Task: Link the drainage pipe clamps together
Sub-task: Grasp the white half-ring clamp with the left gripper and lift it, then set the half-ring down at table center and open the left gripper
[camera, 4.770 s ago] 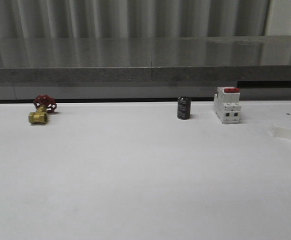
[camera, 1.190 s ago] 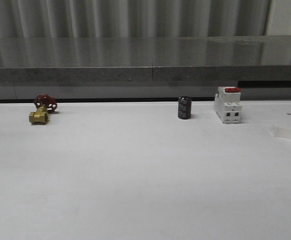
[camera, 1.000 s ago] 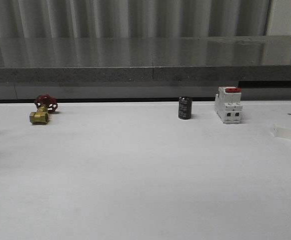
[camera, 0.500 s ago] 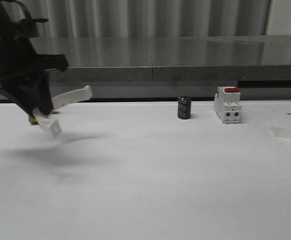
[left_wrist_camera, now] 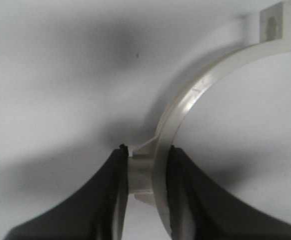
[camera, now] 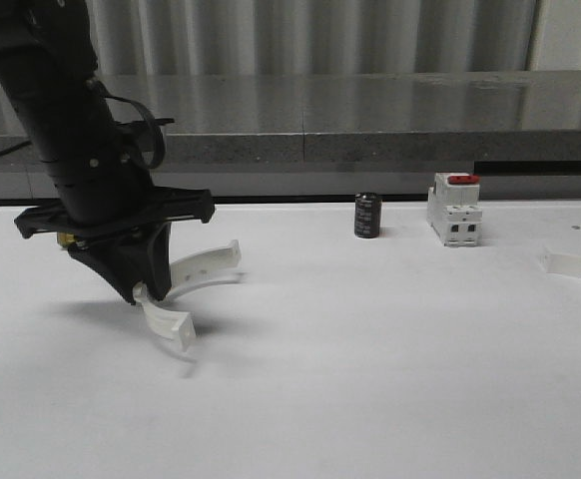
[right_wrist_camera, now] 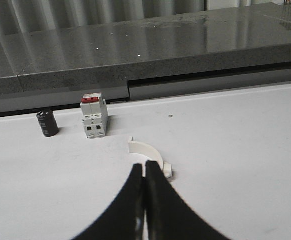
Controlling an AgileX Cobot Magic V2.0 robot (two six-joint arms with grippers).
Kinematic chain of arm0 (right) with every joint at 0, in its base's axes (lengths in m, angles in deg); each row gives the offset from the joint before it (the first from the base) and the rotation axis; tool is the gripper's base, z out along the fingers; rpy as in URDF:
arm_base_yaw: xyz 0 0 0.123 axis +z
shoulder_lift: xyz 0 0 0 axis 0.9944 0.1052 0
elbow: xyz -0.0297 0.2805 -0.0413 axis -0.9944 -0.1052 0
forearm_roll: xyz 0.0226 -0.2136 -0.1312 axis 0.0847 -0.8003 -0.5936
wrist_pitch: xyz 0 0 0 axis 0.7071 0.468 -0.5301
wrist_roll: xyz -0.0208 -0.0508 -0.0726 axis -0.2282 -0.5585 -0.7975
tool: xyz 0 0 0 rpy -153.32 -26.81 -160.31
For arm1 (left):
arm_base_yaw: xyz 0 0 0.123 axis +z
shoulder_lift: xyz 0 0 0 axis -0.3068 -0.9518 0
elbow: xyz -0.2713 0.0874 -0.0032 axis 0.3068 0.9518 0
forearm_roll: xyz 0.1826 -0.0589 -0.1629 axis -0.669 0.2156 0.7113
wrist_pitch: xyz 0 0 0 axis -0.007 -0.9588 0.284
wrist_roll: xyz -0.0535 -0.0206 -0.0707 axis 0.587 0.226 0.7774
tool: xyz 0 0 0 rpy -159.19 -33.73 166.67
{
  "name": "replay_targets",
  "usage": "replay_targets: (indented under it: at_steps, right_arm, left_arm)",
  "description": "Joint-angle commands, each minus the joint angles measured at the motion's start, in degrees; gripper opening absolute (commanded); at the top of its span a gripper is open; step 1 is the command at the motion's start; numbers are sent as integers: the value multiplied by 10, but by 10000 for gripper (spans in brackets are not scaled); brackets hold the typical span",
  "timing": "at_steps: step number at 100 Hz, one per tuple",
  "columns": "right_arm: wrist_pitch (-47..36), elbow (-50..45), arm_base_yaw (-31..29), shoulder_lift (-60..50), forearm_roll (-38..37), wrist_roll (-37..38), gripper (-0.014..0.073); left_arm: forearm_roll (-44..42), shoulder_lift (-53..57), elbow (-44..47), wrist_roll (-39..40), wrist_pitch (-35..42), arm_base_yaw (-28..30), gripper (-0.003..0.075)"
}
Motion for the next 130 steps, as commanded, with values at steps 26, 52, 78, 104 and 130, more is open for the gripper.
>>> replay_targets:
  at_steps: [26, 52, 78, 104, 130]
  right_arm:
    - [-45, 9, -2, -9, -2, -6, -69]
    - [-45, 9, -2, -9, -2, -6, -69]
    - [-45, 9, -2, -9, -2, -6, -69]
    - [-45, 9, -2, -9, -2, -6, -69]
    - [-45, 9, -2, -9, -2, -6, -69]
  left_arm:
    - [6, 19, -15, 8, 16, -4, 218]
    - [6, 16, -15, 8, 12, -4, 453]
    - [6, 28, -15, 8, 9, -4, 558]
    - [-45, 136, 4, -11, 41, -2, 558]
    - [-92, 329, 125, -11, 126, 41, 557]
